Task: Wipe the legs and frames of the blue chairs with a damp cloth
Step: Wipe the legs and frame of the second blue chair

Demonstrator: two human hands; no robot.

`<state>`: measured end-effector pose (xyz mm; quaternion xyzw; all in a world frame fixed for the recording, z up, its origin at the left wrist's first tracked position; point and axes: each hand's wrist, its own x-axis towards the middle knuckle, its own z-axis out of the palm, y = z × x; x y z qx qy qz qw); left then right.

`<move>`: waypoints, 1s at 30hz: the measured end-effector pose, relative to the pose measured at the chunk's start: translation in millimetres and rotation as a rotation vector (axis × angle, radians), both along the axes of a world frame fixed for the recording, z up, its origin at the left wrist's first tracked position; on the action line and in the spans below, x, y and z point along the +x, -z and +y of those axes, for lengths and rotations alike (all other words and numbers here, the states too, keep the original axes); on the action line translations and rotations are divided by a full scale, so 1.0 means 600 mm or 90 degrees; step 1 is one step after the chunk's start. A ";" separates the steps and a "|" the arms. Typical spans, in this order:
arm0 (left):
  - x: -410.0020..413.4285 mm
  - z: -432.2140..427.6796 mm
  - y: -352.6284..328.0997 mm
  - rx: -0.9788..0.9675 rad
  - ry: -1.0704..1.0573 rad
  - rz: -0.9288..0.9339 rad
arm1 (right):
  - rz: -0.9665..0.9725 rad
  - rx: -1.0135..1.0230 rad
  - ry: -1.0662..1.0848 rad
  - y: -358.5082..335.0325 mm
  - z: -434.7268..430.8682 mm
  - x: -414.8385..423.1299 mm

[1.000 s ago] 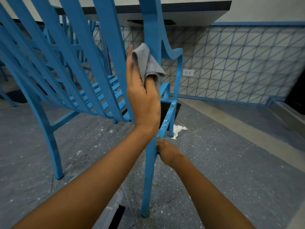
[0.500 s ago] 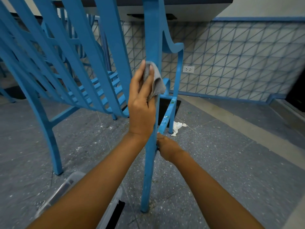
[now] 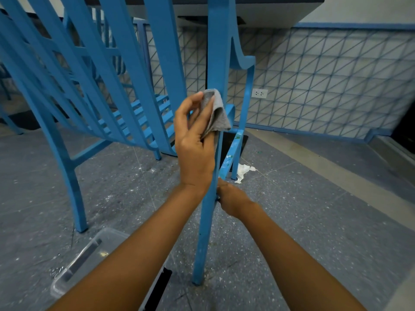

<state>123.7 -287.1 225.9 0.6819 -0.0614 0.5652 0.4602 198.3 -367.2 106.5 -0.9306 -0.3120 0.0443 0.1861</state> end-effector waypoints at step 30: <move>-0.003 -0.002 0.146 0.050 -0.018 0.067 | -0.096 0.000 -0.055 0.031 0.005 0.018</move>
